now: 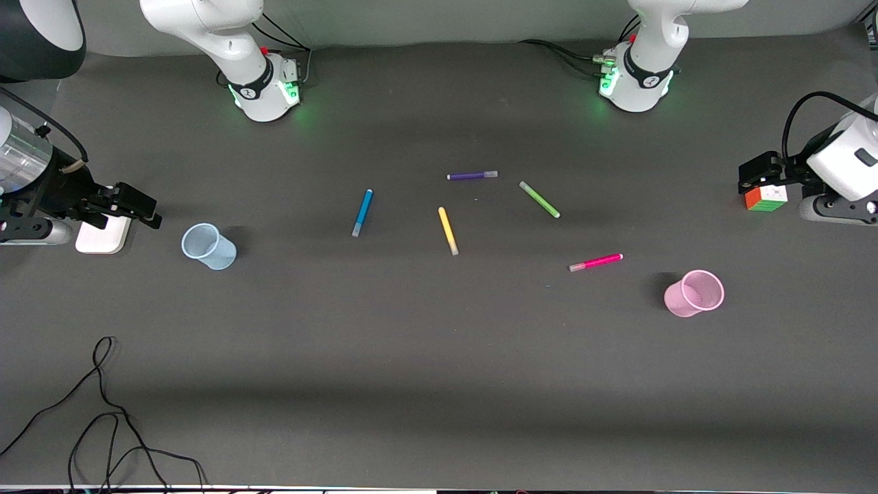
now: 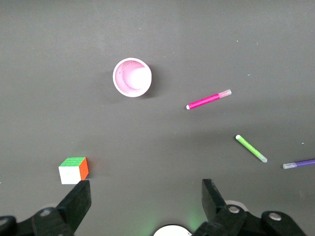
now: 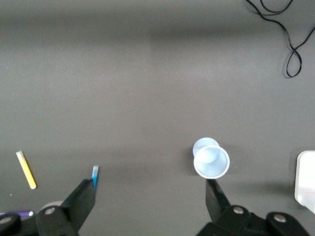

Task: Place pink and blue markers in matching cups
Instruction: 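Move the right gripper to the blue marker while the left gripper reaches pink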

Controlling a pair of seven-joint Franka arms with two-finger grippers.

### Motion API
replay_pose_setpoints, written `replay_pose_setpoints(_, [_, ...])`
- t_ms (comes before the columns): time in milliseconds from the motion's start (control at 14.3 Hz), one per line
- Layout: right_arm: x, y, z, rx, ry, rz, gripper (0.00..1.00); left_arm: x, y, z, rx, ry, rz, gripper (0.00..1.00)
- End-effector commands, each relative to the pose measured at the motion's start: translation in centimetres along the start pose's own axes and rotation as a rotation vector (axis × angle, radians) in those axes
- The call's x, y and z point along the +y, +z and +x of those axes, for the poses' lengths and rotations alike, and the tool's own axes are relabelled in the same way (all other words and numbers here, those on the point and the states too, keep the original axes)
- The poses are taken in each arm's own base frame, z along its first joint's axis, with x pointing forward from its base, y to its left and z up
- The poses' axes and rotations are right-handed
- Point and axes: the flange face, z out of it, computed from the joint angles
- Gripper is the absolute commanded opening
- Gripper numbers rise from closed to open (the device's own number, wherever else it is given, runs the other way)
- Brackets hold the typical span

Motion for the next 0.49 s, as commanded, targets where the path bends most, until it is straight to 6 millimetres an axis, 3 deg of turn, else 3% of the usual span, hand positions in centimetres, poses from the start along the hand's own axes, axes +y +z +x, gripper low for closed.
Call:
replay_pose_setpoints(0, [0.1, -0.1, 0.0, -0.004, -0.026, -0.017, 1.00, 0.0, -0.1, -0.6, -0.003, 0.000, -0.006, 1.00])
replay_pose_setpoints(280, [0.0, 0.3, -0.1, -0.014, -0.031, -0.024, 1.00, 0.1, 0.0, -0.4, -0.002, 0.004, -0.008, 1.00])
replay_pose_setpoints(420, [-0.1, 0.7, 0.0, -0.022, -0.028, -0.025, 1.00, 1.1, -0.1, -0.4, -0.004, 0.037, -0.005, 1.00])
